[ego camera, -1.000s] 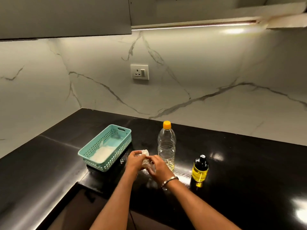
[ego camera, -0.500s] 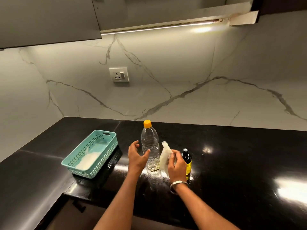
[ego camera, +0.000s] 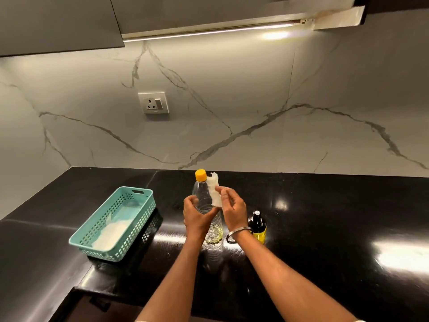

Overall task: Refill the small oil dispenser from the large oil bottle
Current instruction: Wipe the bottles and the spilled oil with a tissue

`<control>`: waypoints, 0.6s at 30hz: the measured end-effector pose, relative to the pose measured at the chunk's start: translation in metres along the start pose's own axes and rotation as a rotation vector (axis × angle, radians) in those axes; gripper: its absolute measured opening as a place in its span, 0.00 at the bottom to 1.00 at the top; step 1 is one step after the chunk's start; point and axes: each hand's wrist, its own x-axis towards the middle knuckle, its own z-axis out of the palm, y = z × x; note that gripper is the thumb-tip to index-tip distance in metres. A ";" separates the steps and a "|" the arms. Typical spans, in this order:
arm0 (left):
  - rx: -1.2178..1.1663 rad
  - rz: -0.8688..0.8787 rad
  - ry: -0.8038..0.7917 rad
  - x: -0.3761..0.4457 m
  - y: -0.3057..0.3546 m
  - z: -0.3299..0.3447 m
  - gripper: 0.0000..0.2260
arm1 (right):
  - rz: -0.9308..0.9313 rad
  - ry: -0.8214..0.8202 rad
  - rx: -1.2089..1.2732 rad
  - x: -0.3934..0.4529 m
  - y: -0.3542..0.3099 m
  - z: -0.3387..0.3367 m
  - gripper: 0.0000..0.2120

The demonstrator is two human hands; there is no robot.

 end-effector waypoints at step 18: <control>-0.138 -0.008 -0.596 0.023 0.009 -0.039 0.22 | 0.424 -0.128 0.406 0.041 0.012 0.013 0.18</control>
